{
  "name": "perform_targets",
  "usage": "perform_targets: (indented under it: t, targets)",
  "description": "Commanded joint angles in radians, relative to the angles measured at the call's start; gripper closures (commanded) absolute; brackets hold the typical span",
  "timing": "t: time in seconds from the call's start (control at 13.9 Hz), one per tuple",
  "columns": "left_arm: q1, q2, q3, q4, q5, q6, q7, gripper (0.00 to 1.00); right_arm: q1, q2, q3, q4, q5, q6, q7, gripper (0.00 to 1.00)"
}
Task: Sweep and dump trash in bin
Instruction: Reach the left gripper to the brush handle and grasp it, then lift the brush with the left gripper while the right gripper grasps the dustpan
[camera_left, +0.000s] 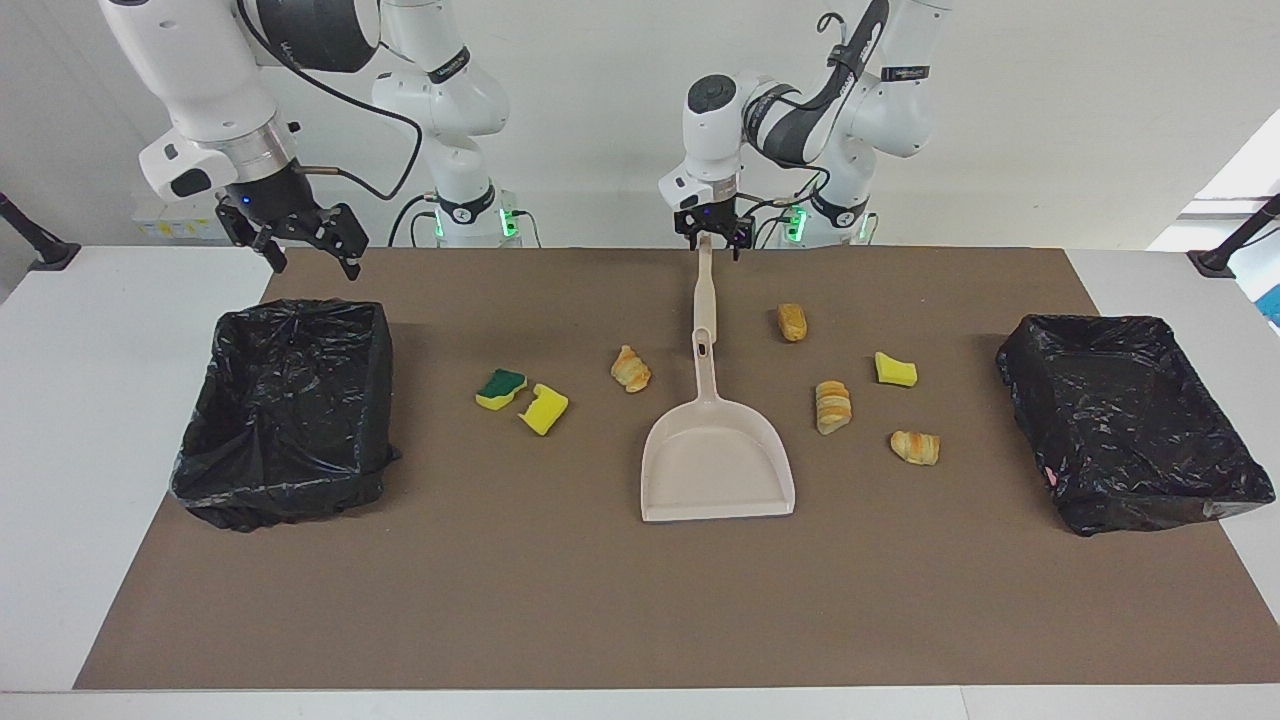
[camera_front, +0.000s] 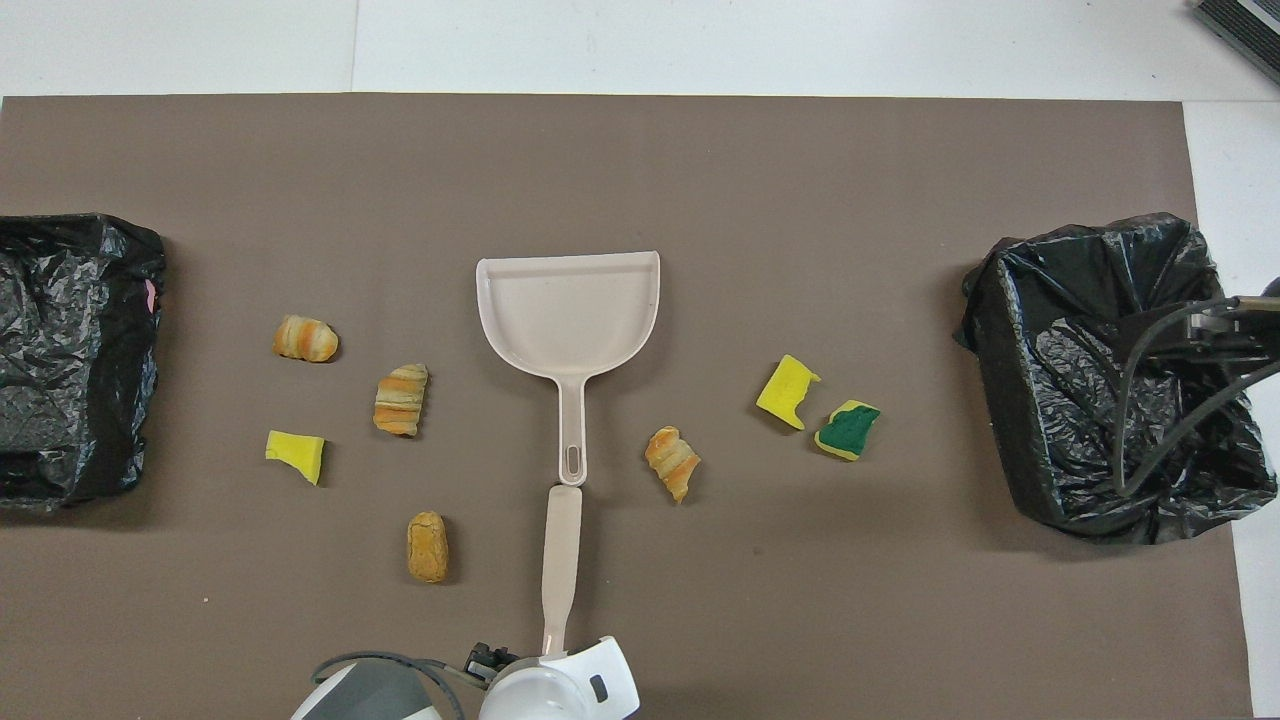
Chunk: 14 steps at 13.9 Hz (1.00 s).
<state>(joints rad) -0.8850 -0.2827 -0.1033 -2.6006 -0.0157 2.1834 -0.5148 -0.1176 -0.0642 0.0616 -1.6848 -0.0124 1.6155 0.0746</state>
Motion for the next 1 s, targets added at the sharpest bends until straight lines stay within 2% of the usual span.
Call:
perform_targets:
  t: [0.0,0.07,0.14,0.29,0.5,0.65,0.79,0.93]
  targets:
    - [0.001,0.017,0.013,0.011,-0.001,0.024,-0.002,0.41,-0.014,-0.014,0.007,-0.009,0.028,-0.011,-0.026,0.0]
    - [0.011,0.02,0.013,0.017,0.0,0.025,-0.002,0.49,-0.014,-0.014,0.007,-0.009,0.028,-0.011,-0.026,0.0]
    - [0.011,0.02,0.013,0.017,0.0,0.024,-0.001,0.62,-0.014,-0.014,0.007,-0.009,0.028,-0.011,-0.026,0.0]
    - [0.015,0.033,0.016,0.049,0.011,-0.002,0.002,0.78,-0.014,-0.014,0.007,-0.009,0.028,-0.011,-0.026,0.0]
    - [0.064,0.01,0.019,0.079,0.055,-0.071,0.013,0.94,-0.014,-0.014,0.007,-0.009,0.028,-0.011,-0.026,0.0]
    - [0.113,-0.009,0.019,0.109,0.11,-0.152,0.03,0.98,-0.014,-0.014,0.007,-0.009,0.028,-0.011,-0.026,0.0]
    - [0.199,-0.08,0.023,0.111,0.129,-0.297,0.05,1.0,-0.014,-0.013,0.007,-0.007,0.028,-0.009,-0.027,0.0]
    - [0.331,-0.172,0.02,0.106,0.129,-0.359,0.091,1.0,-0.01,-0.017,0.027,-0.018,0.02,-0.006,-0.05,0.0]
